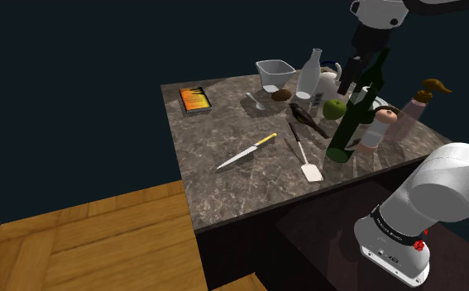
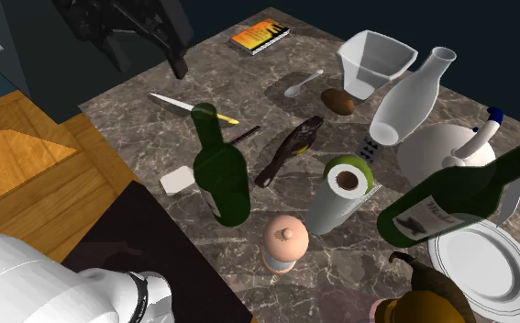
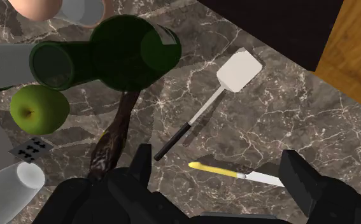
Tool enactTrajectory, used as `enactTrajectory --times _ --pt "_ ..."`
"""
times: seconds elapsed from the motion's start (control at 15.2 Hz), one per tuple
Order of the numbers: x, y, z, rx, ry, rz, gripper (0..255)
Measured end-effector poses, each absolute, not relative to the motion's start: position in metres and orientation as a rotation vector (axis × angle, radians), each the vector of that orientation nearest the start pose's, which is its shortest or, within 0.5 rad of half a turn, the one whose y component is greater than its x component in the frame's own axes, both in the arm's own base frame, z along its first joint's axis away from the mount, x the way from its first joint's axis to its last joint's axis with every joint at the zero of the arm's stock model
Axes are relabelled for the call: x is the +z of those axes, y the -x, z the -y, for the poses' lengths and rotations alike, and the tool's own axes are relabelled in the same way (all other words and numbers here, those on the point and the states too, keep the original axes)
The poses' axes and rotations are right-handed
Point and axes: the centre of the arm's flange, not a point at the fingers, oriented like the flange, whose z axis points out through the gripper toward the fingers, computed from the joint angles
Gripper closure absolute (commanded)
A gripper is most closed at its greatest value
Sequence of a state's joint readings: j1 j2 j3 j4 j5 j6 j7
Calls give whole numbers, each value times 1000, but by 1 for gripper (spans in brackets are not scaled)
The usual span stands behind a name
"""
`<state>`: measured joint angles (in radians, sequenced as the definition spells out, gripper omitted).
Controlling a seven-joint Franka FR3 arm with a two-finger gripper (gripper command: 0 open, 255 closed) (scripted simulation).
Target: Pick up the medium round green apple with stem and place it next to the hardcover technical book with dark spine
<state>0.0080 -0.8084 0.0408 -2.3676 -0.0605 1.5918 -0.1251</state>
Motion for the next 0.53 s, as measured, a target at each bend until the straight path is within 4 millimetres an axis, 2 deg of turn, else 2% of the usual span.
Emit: enactTrajectory --times 0.13,0.53 --pt "591 -304 -7 -48 3222 258 0" --pt "560 -323 53 -83 3217 222 0"
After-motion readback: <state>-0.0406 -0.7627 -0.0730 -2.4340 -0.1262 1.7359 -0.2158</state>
